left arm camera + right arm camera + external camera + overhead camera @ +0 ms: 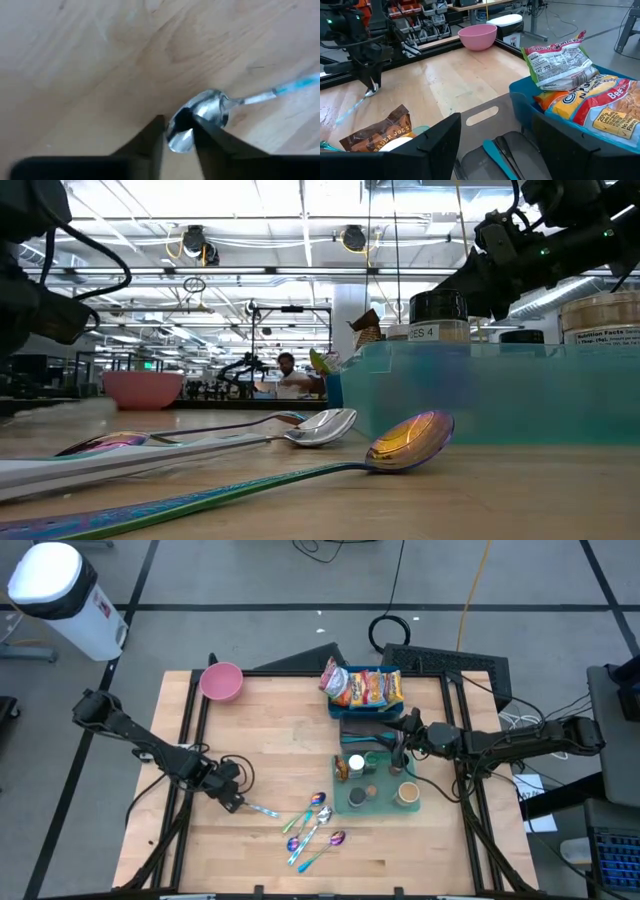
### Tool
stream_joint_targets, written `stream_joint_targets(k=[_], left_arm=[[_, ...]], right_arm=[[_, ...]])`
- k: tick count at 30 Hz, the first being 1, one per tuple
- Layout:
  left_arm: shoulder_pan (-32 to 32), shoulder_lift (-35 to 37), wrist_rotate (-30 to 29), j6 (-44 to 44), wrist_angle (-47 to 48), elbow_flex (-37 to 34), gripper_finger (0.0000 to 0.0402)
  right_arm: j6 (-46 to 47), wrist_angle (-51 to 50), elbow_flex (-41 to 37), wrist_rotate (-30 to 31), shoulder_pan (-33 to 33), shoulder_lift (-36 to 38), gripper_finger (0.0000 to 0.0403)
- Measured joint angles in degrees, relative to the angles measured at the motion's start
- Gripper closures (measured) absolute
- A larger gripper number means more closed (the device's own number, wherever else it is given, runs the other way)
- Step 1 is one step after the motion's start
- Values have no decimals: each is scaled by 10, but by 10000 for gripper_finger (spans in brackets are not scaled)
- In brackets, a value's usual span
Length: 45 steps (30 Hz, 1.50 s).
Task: Pick & Place Food Item
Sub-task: Put the top blue patterned spoon into the black bin
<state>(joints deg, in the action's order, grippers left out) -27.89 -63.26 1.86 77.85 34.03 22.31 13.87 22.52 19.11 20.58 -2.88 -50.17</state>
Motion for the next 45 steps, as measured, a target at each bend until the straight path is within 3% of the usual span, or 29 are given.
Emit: stream_joint_targets(k=[4,10,17,20,26,38,45], left_arm=[[-1,0,-3,-14,-22,5,383],[0,2,-32,-70,9,30,392],[6,3,-120,-144,172,169,398],[6,4,-185,-187,212,224,398],[11,2,-284,-265,208,299,400],[26,-125,-306,-411,164,394,400],[26,-182,-305,-450,172,441,400]], right_arm=[[0,1,0,-12,0,0,165],[-34,76,0,-44,11,0,165],[-74,145,29,-43,59,-10,165],[-75,139,54,-42,96,-45,165],[-89,137,146,-41,154,-167,165],[-97,-145,448,-46,149,-391,165],[-44,-182,496,-172,136,-470,165]])
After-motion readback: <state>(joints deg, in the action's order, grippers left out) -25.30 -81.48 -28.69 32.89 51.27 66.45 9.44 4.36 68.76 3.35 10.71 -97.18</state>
